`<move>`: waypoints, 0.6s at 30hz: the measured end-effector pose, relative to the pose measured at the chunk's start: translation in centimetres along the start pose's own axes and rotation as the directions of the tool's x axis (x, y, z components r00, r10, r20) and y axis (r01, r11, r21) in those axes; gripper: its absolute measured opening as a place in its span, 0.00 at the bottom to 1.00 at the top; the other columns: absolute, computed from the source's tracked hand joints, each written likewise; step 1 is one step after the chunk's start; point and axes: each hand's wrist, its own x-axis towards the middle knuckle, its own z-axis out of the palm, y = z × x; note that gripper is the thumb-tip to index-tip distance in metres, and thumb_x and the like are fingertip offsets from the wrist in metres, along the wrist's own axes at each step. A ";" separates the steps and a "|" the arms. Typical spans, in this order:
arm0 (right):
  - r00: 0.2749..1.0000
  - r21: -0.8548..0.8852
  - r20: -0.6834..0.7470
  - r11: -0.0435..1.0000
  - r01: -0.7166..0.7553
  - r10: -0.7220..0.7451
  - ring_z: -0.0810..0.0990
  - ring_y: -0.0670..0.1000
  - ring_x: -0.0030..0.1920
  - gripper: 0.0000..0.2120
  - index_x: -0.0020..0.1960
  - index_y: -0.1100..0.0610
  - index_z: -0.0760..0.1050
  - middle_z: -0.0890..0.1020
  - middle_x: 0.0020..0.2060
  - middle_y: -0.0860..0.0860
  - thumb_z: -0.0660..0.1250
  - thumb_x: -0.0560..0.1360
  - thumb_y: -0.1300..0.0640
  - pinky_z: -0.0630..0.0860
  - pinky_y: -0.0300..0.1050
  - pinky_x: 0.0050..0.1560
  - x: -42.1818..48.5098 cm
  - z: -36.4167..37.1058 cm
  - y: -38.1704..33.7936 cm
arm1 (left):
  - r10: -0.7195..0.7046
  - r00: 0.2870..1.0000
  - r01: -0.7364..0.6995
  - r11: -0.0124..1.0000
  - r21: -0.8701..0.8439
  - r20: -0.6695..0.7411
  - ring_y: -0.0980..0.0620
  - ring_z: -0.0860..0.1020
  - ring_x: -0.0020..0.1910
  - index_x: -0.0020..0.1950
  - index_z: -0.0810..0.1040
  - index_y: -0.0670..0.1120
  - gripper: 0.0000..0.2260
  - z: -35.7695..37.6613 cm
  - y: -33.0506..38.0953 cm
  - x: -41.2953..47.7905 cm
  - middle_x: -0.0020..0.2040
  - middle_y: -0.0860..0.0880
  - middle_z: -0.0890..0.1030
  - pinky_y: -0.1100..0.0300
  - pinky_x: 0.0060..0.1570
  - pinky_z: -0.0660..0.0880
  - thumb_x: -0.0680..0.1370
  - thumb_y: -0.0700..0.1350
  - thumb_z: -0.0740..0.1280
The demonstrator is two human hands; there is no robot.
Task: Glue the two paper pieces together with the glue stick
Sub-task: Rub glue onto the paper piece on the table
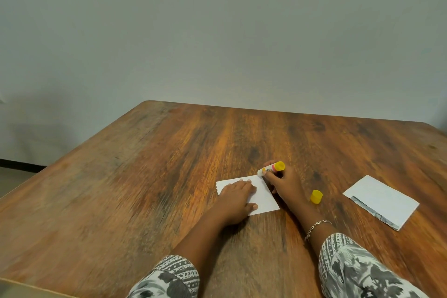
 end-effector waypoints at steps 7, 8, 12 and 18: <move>1.000 -0.046 -0.002 0.999 0.022 -0.022 0.79 0.46 0.38 0.05 0.45 0.51 0.77 0.79 0.36 0.43 0.68 0.72 0.60 0.74 0.39 0.34 0.1 0.1 0.0 | -0.004 1.000 0.004 1.000 0.001 0.006 0.48 0.54 0.74 0.72 0.58 0.47 0.23 -0.1 0.1 0.0 0.76 0.47 0.56 0.50 0.72 0.49 0.79 0.50 0.59; 1.000 -0.046 -0.002 0.999 0.022 -0.023 0.79 0.47 0.39 0.05 0.45 0.51 0.77 0.79 0.36 0.43 0.68 0.72 0.60 0.74 0.39 0.35 0.1 0.1 0.0 | -0.005 1.000 0.005 1.000 -0.001 0.005 0.48 0.53 0.74 0.72 0.58 0.47 0.23 -0.1 0.1 0.0 0.76 0.47 0.56 0.50 0.72 0.49 0.79 0.50 0.59; 1.000 -0.054 -0.004 0.998 0.028 -0.028 0.78 0.46 0.39 0.05 0.45 0.51 0.77 0.79 0.36 0.44 0.69 0.72 0.59 0.75 0.41 0.35 0.0 0.1 0.0 | -0.008 1.000 0.008 1.000 0.001 0.007 0.48 0.52 0.75 0.72 0.57 0.47 0.24 0.0 0.0 0.1 0.76 0.47 0.56 0.50 0.72 0.48 0.79 0.50 0.59; 1.000 -0.069 0.011 0.998 -0.001 0.002 0.78 0.48 0.39 0.03 0.45 0.55 0.78 0.81 0.38 0.50 0.68 0.72 0.59 0.77 0.47 0.40 0.0 0.1 0.0 | -0.010 1.000 0.010 1.000 0.000 0.006 0.48 0.53 0.74 0.72 0.58 0.47 0.23 0.0 0.1 0.0 0.76 0.46 0.56 0.50 0.72 0.49 0.79 0.49 0.59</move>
